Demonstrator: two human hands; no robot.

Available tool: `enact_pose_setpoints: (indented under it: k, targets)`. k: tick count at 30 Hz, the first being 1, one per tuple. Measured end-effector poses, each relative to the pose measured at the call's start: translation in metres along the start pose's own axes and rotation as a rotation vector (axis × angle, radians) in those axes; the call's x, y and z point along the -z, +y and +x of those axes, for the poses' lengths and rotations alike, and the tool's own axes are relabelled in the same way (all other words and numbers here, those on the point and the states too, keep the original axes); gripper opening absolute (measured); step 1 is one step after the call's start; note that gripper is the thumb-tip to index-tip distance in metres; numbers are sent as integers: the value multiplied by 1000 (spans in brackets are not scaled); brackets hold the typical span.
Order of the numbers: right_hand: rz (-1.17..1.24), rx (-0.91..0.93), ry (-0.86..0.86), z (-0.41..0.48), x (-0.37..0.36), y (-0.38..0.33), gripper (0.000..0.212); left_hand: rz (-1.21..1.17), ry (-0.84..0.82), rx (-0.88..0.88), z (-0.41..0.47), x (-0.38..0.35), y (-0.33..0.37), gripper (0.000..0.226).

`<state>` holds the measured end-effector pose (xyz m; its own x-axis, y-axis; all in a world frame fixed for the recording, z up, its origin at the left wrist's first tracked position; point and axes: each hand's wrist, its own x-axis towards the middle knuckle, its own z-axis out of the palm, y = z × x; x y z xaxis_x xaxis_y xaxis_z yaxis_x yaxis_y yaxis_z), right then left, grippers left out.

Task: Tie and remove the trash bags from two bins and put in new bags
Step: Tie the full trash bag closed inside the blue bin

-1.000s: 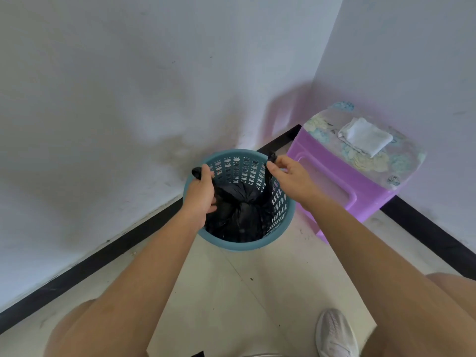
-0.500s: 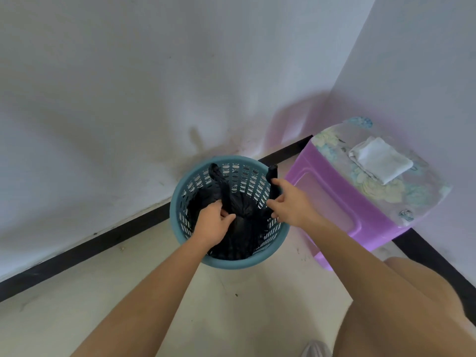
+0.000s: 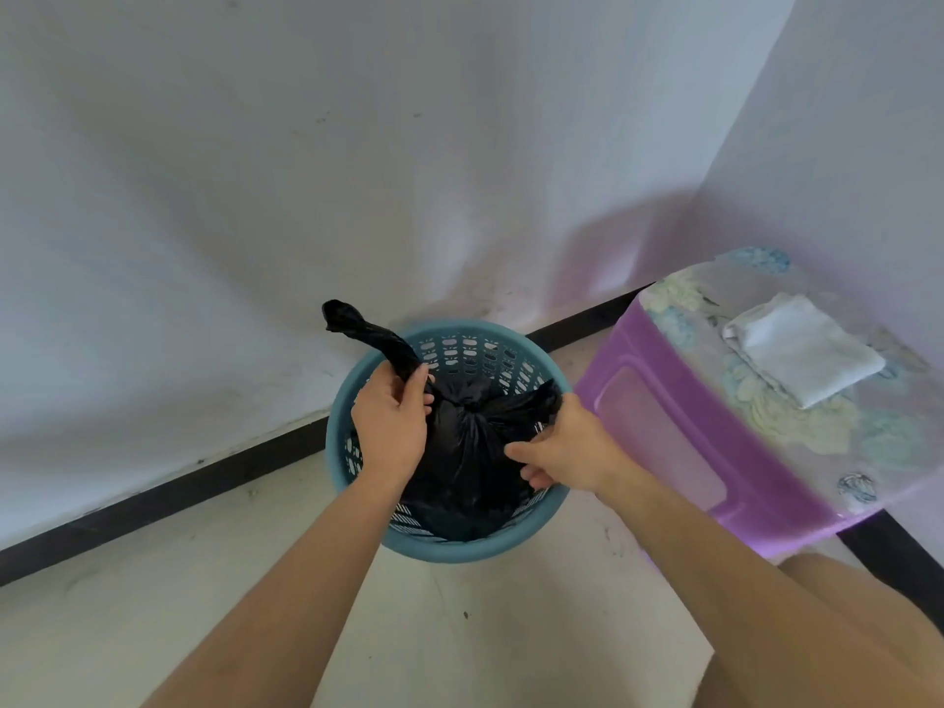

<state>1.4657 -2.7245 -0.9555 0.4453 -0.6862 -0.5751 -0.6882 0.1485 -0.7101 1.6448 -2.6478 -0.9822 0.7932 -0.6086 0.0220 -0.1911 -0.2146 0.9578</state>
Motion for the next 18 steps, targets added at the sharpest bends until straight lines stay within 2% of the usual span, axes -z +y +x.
enact_pose_setpoints:
  k: [2,4,6,7,10,11,12,14,16,18]
  targets:
    - [-188,-17,-27,-6,9,-9,40,0,14,-2,2,6,3,10]
    - [-424,-15,28,-20,19,-17,37,-3,37,1,5,12,7,13]
    - [-435,2,101,-30,25,-22,40,-31,88,12,11,17,10,9]
    - [-372,19,146,-34,26,-25,46,-55,123,25,14,18,10,11]
    - [-398,183,377,-42,18,-34,104,-153,211,86,18,21,12,13]
    - [-412,267,459,-46,15,-36,108,-172,222,100,19,21,13,13]
    - [-388,359,538,-51,11,-41,102,-181,224,108,20,21,14,13]
    - [-317,558,660,-59,2,-49,71,-193,219,116,21,22,14,12]
    - [-334,705,668,-63,-14,-57,43,-205,216,118,21,23,15,12]
    - [-368,778,598,-58,-31,-56,25,-216,215,120,19,23,16,13]
